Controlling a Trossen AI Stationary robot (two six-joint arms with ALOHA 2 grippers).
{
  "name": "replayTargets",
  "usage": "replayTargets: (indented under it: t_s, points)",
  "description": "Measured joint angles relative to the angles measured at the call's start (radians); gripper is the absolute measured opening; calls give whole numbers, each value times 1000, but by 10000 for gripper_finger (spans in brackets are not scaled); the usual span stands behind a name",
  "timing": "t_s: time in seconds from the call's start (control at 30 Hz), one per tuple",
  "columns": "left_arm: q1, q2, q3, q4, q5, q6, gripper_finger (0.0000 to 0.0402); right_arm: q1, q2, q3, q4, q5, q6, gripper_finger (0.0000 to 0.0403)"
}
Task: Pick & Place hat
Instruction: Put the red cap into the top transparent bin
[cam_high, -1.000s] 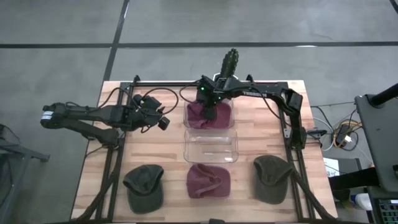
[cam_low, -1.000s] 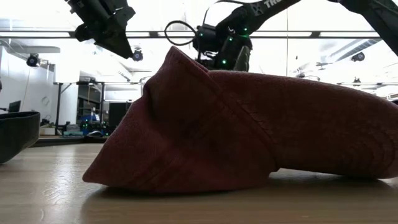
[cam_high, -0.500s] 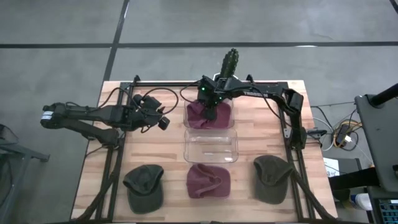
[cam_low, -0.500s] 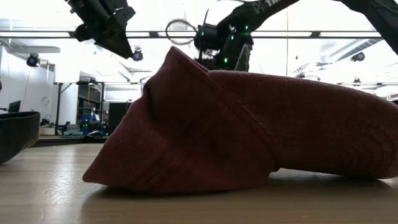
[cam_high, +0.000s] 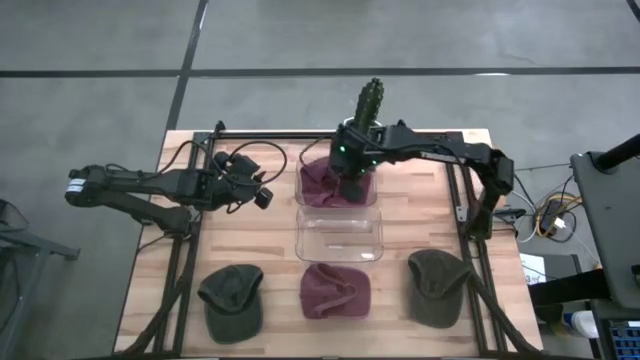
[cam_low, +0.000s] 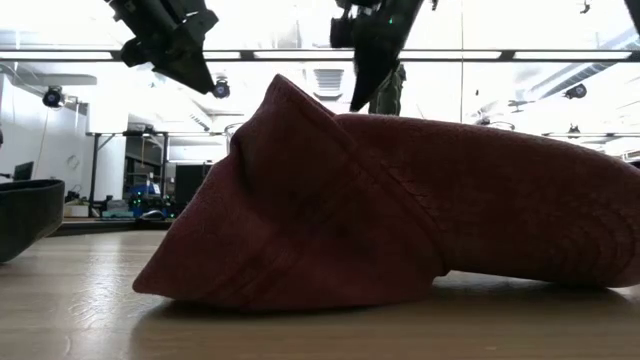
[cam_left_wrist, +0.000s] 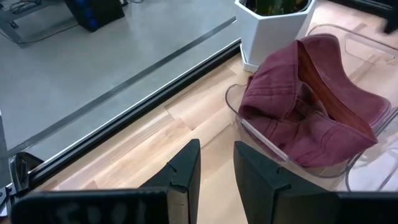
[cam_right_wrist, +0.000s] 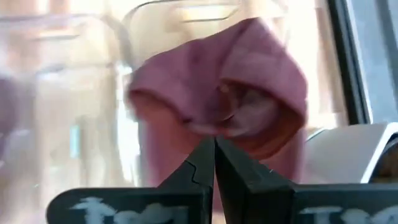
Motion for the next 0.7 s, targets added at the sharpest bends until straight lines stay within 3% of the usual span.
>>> replayTargets:
  t_s: [0.13, 0.3, 0.47, 0.7]
  points:
    - [0, 0, 0, 18, 42, 1, 90, 78, -62, -7, -70, 0, 32, 8]
    - [-2, 0, 0, 28, 206, 0, 90, 159, -155, -81, -85, 0, 62, 8]
    - [-26, 0, 0, 70, 355, -10, 90, 196, -300, -243, -36, -1, 116, 8]
    - [-135, 0, 0, 143, 395, -67, 90, 219, -565, -504, 159, 0, 251, 8]
